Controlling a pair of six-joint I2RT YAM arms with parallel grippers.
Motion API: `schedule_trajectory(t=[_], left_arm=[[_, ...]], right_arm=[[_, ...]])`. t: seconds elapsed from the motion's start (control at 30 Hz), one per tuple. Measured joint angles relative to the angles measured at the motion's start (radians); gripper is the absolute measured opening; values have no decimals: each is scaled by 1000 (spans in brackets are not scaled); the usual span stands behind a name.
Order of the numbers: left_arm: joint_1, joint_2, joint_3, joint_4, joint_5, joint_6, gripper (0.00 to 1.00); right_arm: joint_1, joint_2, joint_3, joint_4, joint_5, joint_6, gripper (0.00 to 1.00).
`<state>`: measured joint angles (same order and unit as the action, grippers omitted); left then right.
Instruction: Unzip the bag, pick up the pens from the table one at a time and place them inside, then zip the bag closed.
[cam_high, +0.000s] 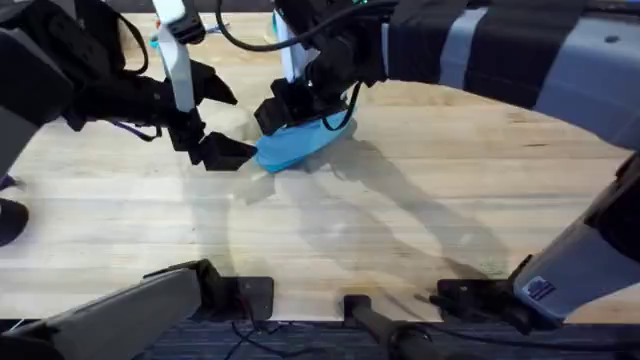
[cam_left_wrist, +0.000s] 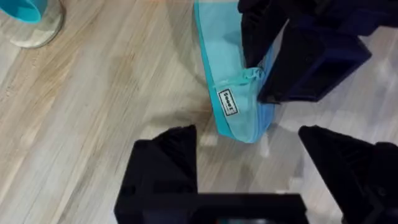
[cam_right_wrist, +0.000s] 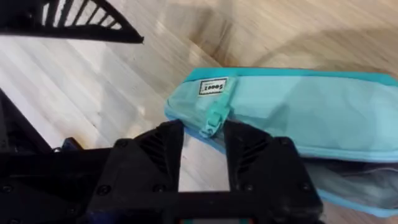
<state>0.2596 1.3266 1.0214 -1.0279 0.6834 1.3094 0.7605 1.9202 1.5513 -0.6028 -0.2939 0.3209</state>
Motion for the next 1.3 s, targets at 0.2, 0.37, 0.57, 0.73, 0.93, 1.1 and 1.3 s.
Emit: schedule_trajectory(t=[0.2, 0.37, 0.57, 0.73, 0.93, 1.1, 1.3], left_arm=[[0, 0, 0, 0, 0, 0, 993], [0, 0, 0, 0, 0, 0, 993], [0, 0, 0, 0, 0, 0, 993], [0, 0, 0, 0, 0, 0, 993], [0, 0, 0, 0, 0, 0, 993], [0, 0, 0, 0, 0, 0, 993], [0, 0, 0, 0, 0, 0, 993]], right_arm=[[0, 0, 0, 4, -10, 24, 66], [-2, 0, 0, 5, -10, 28, 35], [-2, 0, 0, 5, -10, 28, 30], [-11, 0, 0, 5, -13, 28, 31], [-37, -18, 0, 3, -20, 26, 31], [-61, -59, 0, -3, -26, 26, 31], [-90, -95, 0, -4, -29, 23, 31]])
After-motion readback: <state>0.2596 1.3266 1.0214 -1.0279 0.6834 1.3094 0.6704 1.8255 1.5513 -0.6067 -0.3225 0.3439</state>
